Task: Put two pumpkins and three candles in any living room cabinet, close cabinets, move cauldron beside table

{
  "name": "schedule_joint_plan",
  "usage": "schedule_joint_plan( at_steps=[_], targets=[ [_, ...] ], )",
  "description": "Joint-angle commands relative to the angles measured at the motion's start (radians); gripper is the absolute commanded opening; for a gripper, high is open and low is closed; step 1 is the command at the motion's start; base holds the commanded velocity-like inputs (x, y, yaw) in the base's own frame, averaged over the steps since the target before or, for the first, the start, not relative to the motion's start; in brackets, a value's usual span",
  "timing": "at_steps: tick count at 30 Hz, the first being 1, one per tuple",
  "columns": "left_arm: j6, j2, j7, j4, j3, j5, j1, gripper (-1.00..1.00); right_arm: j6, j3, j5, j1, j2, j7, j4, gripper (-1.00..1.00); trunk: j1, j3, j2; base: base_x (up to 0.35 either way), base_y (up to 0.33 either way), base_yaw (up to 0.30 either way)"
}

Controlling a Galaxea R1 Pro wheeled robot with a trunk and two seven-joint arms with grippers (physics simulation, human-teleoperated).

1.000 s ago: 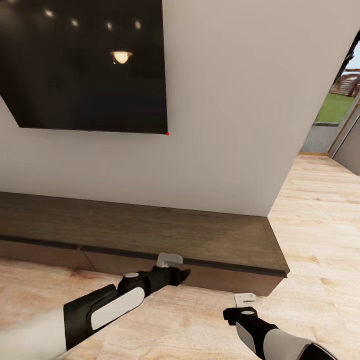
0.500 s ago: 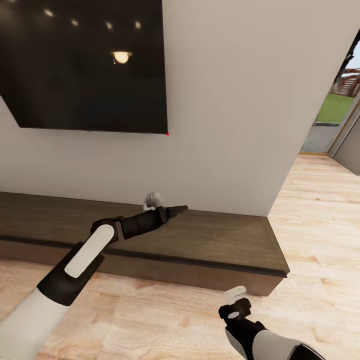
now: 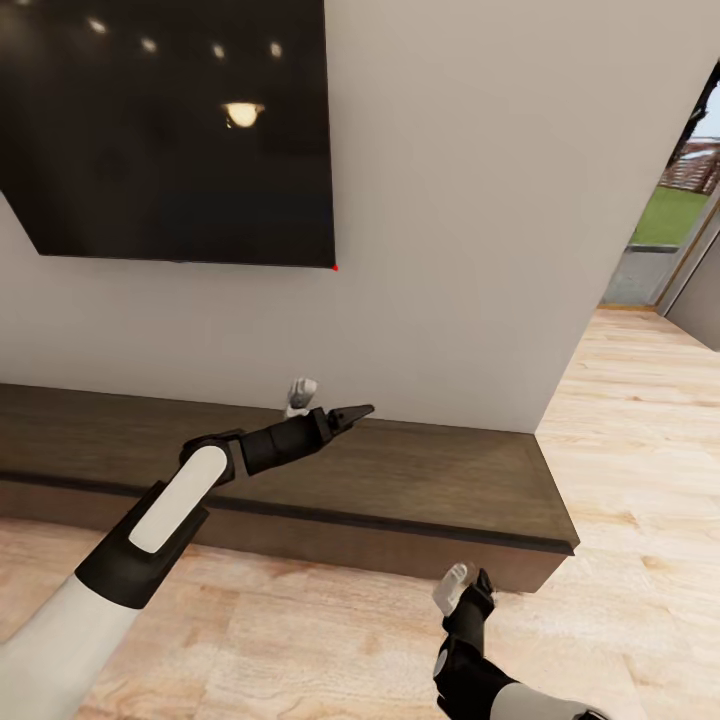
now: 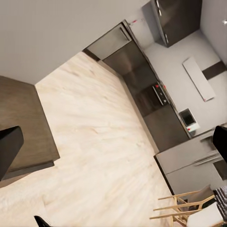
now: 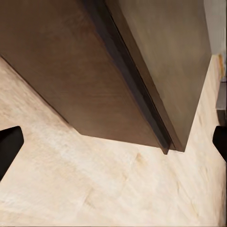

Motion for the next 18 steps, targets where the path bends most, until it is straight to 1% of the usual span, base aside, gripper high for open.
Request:
schedule_joint_plan(
  at_steps=[1,4,7,18],
  targets=[
    [0.000,-0.003,0.000,0.000,0.000,0.000,0.000,1.00,0.001,0.000,0.005,0.001,0.000,-0.002,0.000,1.00,0.000,0.000,0.000,0.000,0.000,0.000],
    [-0.001,-0.012,0.001,0.000,-0.001,-0.001,0.000,1.00,0.003,-0.001,0.018,0.003,0.000,-0.002,0.000,1.00,0.000,0.000,0.000,0.000,0.000,0.000],
    [-0.004,-0.015,0.001,0.001,-0.002,-0.001,0.000,1.00,0.002,-0.001,0.022,0.003,-0.003,-0.001,0.000,1.00,0.000,0.000,0.000,-0.064,0.000,0.000],
    [-0.005,-0.017,0.001,0.002,-0.003,-0.001,0.000,1.00,-0.001,-0.002,0.025,0.004,-0.009,-0.005,0.000,1.00,0.000,0.000,0.000,-0.297,0.000,0.000]
  ],
)
